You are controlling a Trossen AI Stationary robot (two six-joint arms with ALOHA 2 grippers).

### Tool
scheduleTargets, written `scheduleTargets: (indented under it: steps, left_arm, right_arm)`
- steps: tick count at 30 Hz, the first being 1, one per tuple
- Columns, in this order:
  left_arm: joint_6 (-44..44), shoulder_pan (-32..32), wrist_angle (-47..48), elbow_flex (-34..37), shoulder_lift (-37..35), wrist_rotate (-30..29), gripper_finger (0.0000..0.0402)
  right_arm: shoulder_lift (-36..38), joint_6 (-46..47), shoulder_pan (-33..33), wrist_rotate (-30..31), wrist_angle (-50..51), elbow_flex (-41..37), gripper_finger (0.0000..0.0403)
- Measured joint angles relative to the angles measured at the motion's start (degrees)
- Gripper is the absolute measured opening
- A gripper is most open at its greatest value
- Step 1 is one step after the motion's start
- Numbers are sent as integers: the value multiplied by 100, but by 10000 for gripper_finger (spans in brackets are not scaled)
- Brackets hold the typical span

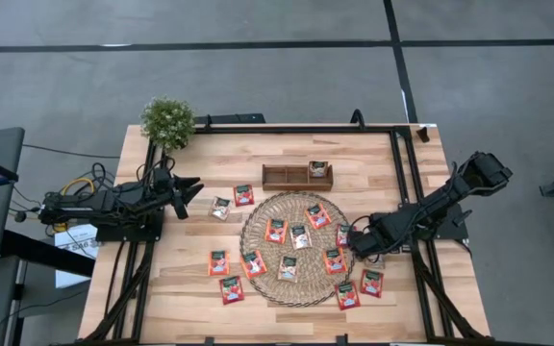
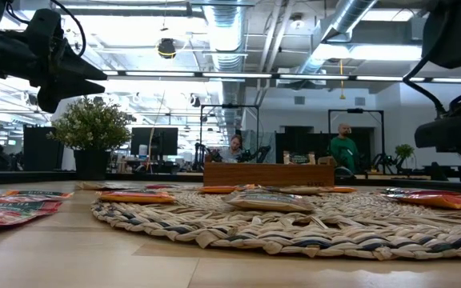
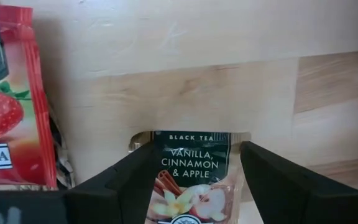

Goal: Pick & Place Tea
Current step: Put the brown tea bag into the right section of the wooden organizer

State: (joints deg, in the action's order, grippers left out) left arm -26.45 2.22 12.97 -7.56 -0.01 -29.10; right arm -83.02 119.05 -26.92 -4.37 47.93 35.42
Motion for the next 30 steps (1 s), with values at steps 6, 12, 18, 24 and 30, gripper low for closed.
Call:
scheduleTargets:
  steps: [6,12,18,24,30]
  left_arm:
    - [1,2,0,1,0,0,151]
    - [1,0,0,-1,0,0,151]
    - [1,1,1,-1,0,0,151]
    - [3,2,0,1,0,0,151]
    - [5,2,4,1,0,-2,151]
  right_arm:
    - [-7,40,3,13,-74,-3,214]
    - [-15,100,3,84,-114,-7,178]
    - [-17,56,-3,164,-127,-7,154]
    - [-58,-555,30,173,173,258,181]
    - [-44,-1111,200,168,732,655,223]
